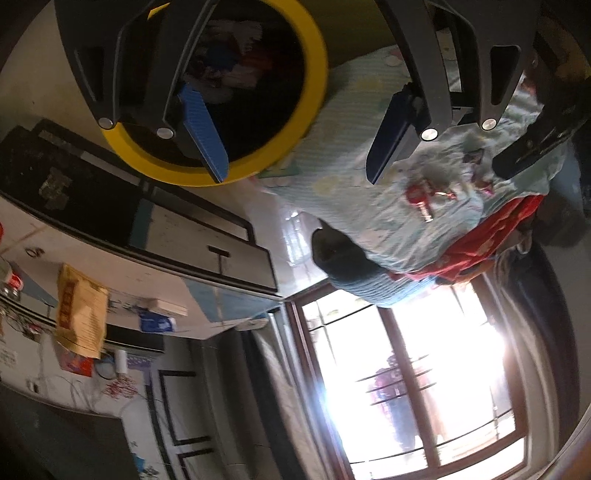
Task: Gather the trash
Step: 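Move both open tools back over the remaining trash on the bed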
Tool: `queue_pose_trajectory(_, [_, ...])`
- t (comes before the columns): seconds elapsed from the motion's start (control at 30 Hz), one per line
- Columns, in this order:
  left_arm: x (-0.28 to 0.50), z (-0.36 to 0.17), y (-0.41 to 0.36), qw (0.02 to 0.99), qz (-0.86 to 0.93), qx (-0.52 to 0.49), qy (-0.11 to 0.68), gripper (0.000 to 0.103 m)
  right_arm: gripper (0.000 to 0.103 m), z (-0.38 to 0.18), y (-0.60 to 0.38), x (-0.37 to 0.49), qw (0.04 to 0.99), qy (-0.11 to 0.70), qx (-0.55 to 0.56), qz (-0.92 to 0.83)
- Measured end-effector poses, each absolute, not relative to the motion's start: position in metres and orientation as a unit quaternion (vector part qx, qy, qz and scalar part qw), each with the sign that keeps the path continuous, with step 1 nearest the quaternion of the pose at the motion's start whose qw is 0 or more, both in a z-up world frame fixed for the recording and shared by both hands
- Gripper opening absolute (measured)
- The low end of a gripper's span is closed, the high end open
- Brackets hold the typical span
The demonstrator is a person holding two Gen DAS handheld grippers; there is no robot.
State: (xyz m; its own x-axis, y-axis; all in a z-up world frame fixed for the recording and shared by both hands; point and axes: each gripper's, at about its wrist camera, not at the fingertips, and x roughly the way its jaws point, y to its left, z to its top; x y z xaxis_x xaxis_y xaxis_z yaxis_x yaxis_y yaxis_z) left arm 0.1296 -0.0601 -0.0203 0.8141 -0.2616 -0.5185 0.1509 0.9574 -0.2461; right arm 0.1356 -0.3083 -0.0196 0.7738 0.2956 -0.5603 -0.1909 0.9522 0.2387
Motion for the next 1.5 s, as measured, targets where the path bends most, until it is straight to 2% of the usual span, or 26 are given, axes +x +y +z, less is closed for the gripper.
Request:
queue_pose_trajectory(0.8, [0.123, -0.014, 0.027, 0.954, -0.014, -0.135, 0.267, 0.092, 0.076, -0.011, -0.195, 0.151, 0.919, 0.312, 0.035, 0.237])
queue_pose_trajectory(1.27, [0.134, -0.039, 0.088, 0.938, 0.037, -0.175, 0.298, 0.092, 0.075, -0.029, -0.126, 0.176, 0.899, 0.326, -0.023, 0.292])
queue_pose_trajectory(1.5, [0.140, -0.060, 0.112, 0.925, 0.039, -0.192, 0.324, 0.091, 0.066, -0.046, -0.102, 0.204, 0.893, 0.336, -0.047, 0.297])
